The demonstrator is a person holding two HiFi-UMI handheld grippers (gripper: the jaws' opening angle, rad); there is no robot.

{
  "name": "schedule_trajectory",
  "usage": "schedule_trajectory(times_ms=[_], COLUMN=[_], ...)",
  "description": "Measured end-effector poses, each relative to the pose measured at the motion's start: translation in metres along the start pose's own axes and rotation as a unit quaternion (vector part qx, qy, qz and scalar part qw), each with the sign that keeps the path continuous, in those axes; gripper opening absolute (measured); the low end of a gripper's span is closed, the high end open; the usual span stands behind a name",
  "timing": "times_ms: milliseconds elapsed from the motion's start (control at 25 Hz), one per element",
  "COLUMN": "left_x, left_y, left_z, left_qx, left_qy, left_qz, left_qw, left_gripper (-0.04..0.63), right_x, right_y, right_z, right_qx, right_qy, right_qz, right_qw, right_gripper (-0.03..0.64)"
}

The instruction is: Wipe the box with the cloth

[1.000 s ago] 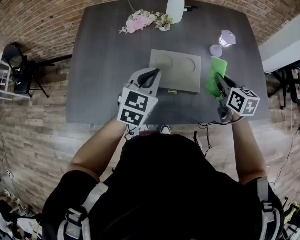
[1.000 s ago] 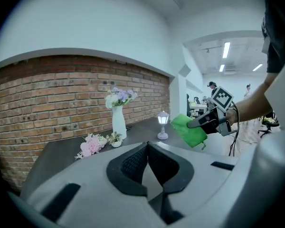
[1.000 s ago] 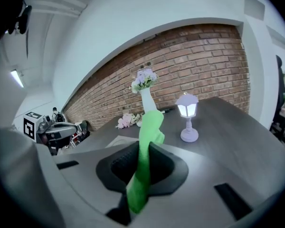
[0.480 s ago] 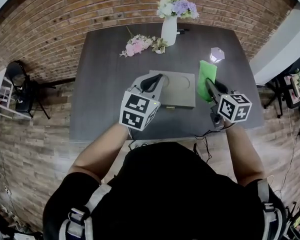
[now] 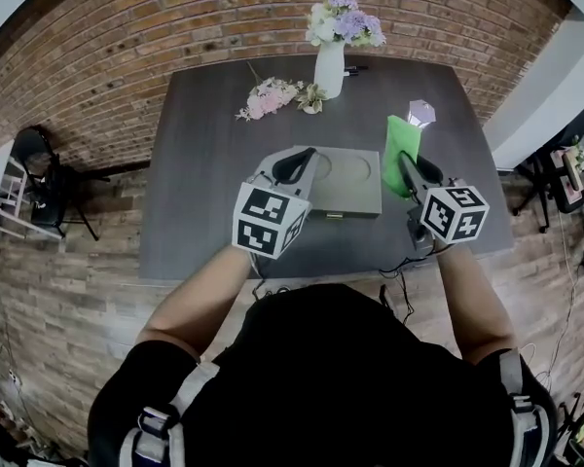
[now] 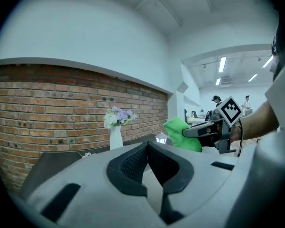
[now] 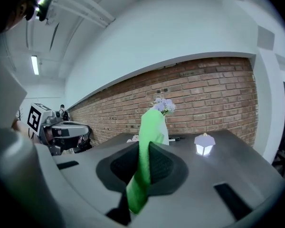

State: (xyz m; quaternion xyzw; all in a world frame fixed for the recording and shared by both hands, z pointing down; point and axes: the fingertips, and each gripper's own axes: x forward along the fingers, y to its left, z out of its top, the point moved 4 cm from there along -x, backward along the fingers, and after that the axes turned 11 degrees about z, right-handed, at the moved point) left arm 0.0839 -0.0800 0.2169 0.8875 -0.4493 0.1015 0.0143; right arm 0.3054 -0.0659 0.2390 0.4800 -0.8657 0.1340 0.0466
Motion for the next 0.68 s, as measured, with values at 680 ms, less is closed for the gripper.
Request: schedule_trajectory(times_ms=[680], left_x=[-0.011], left_y=[0.019], left_z=[-0.012], left_qx=[-0.018], left_qy=[0.004], left_qz=[0.019], left_qw=[0.9996], left_gripper=[0.009], right_x=[0.012], right_y=[0.011], right_z=[-0.005], right_qx=[-0.004], right_qy=[0.011], right_qz=[0.001], right_qw=[1.000], right_gripper=[0.037])
